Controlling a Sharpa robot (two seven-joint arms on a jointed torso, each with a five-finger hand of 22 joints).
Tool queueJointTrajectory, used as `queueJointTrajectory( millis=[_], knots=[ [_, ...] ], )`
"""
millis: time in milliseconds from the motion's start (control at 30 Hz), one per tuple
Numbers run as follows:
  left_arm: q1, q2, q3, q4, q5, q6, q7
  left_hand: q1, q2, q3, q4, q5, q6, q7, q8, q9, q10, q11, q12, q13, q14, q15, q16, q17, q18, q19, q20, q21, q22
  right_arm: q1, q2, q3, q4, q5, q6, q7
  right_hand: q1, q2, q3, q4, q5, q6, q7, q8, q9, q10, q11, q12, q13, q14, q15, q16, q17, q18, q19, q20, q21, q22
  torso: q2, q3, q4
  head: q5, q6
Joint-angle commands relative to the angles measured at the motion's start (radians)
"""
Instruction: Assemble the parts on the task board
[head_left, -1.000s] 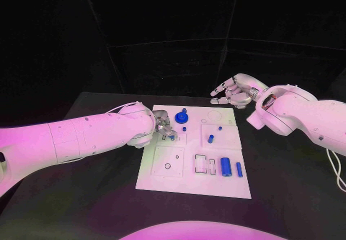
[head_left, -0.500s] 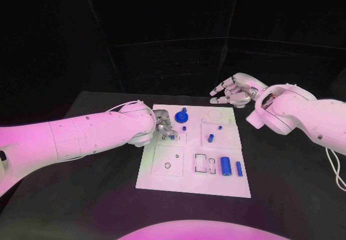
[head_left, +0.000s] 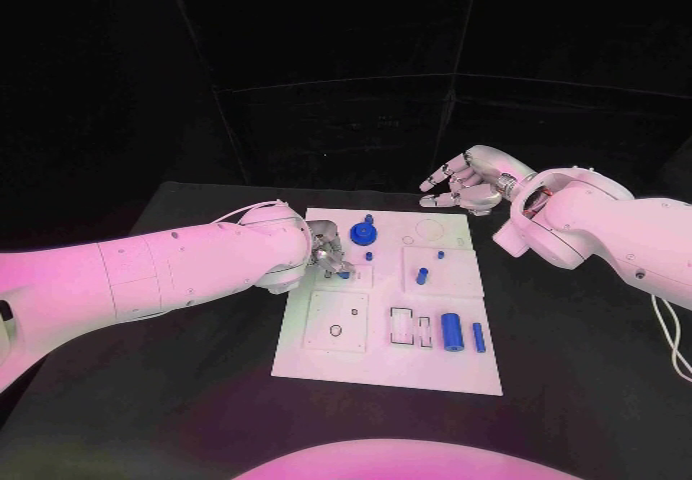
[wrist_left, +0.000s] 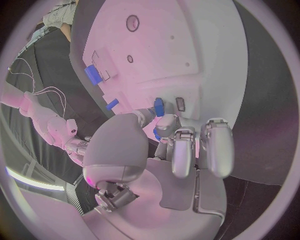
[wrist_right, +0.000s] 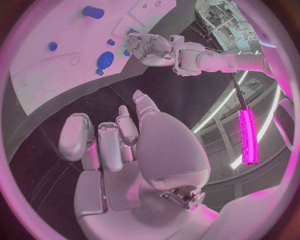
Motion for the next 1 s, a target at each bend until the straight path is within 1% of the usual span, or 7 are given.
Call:
queueJointTrajectory(
  millis=[33, 233, 333, 400, 667, 767, 1000],
  knots=[
    [-0.003, 0.000, -0.003, 0.001, -0.006, 0.034, -0.007, 0.006, -0.001, 0.123, -0.127, -0.002, 0.001, -0.004, 0.004, 0.000, 0.005, -0.004, -0.002, 0.001, 0.104, -0.006, 0.003, 0.263, 0.000, 0.019, -0.006, 0.001, 0.005, 0.002, 0.002, 0.001, 0.000, -0.003, 0.008, 0.003, -0.002, 0.000, -0.005, 0.003, 0.005, -0.007, -0.003, 0.006, -0.001, -0.006, 0.002, -0.005, -0.001, 0.035, -0.005, -0.004, 0.000, 0.014, -0.006, 0.002, -0.004, -0.001, 0.000, -0.0001, 0.0000, 0.000, -0.001],
    [-0.003, 0.000, -0.003, -0.003, 0.000, 0.030, -0.006, -0.013, -0.002, 0.107, -0.118, -0.006, 0.008, -0.006, 0.010, 0.004, 0.009, -0.005, 0.002, 0.004, 0.104, -0.006, 0.003, 0.263, -0.001, 0.019, -0.006, 0.001, 0.006, 0.002, 0.004, 0.001, -0.002, -0.003, 0.008, 0.003, -0.002, 0.000, -0.005, 0.003, 0.005, -0.007, -0.003, 0.006, -0.001, -0.006, 0.002, -0.005, -0.001, 0.035, -0.005, -0.004, 0.000, 0.014, -0.006, 0.002, -0.004, -0.001, 0.000, 0.0001, -0.0001, 0.001, -0.002],
    [-0.003, 0.001, -0.003, -0.006, 0.009, 0.025, -0.005, -0.071, -0.008, 0.039, -0.077, -0.047, 0.024, -0.008, 0.017, 0.008, 0.012, -0.006, 0.007, 0.005, 0.104, -0.005, 0.003, 0.263, -0.001, 0.020, -0.005, 0.001, 0.008, 0.002, 0.004, 0.001, -0.002, -0.003, 0.009, 0.003, -0.002, 0.000, -0.005, 0.003, 0.005, -0.007, -0.003, 0.006, -0.001, -0.006, 0.002, -0.005, -0.001, 0.035, -0.005, -0.004, 0.000, 0.014, -0.006, 0.002, -0.004, -0.001, 0.000, -0.0001, 0.0001, 0.000, -0.003],
    [-0.003, 0.002, -0.003, -0.008, 0.012, 0.023, -0.005, -0.092, -0.003, -0.014, -0.060, -0.060, 0.027, -0.011, 0.016, 0.009, 0.012, -0.008, 0.009, 0.007, 0.104, -0.008, 0.003, 0.263, -0.001, 0.021, -0.007, 0.002, 0.010, 0.002, 0.005, 0.001, -0.003, -0.003, 0.009, 0.003, -0.002, 0.000, -0.005, 0.003, 0.005, -0.007, -0.003, 0.006, -0.001, -0.006, 0.002, -0.005, -0.001, 0.035, -0.005, -0.004, 0.000, 0.014, -0.006, 0.002, -0.004, -0.001, 0.001, 0.0001, 0.0000, 0.000, -0.002],
    [-0.003, 0.008, -0.003, -0.019, 0.018, 0.021, -0.004, -0.130, -0.006, -0.145, -0.018, -0.062, 0.037, -0.011, 0.011, 0.007, 0.013, -0.009, 0.018, 0.015, 0.104, -0.009, 0.003, 0.263, -0.002, 0.023, -0.010, 0.004, 0.016, 0.002, 0.005, 0.001, -0.003, -0.003, 0.009, 0.001, -0.002, 0.000, -0.006, 0.003, 0.005, -0.007, -0.003, 0.006, -0.001, -0.007, 0.002, -0.005, -0.002, 0.035, -0.005, -0.005, 0.000, 0.014, -0.006, 0.002, -0.004, -0.001, 0.000, 0.0012, -0.0005, -0.001, -0.003],
    [-0.003, 0.009, -0.003, -0.022, 0.018, 0.021, -0.004, -0.157, -0.018, -0.200, 0.009, -0.062, 0.041, -0.010, 0.008, 0.007, 0.014, -0.007, 0.020, 0.016, 0.104, -0.009, 0.003, 0.263, -0.003, 0.023, -0.010, 0.004, 0.018, 0.002, 0.004, 0.001, -0.003, -0.004, 0.009, 0.000, -0.003, 0.000, -0.007, 0.006, 0.005, -0.007, -0.004, 0.007, -0.001, -0.008, 0.002, -0.007, -0.004, 0.035, -0.005, -0.005, 0.000, 0.014, -0.007, 0.002, -0.005, -0.003, 0.000, 0.0010, 0.0000, -0.002, -0.003],
    [-0.003, 0.014, -0.003, -0.032, 0.020, 0.020, -0.004, -0.141, 0.003, -0.292, 0.041, -0.061, 0.046, -0.015, 0.005, 0.007, 0.014, -0.011, 0.025, 0.019, 0.104, -0.011, 0.003, 0.263, -0.003, 0.024, -0.012, 0.004, 0.021, 0.002, 0.004, 0.001, -0.004, -0.006, 0.009, 0.000, -0.004, 0.000, -0.008, 0.007, 0.005, -0.007, -0.004, 0.008, -0.001, -0.009, 0.002, -0.008, -0.004, 0.035, -0.005, -0.006, -0.001, 0.015, -0.007, 0.002, -0.006, -0.004, 0.000, 0.0005, -0.0008, -0.008, -0.001]
  ],
)
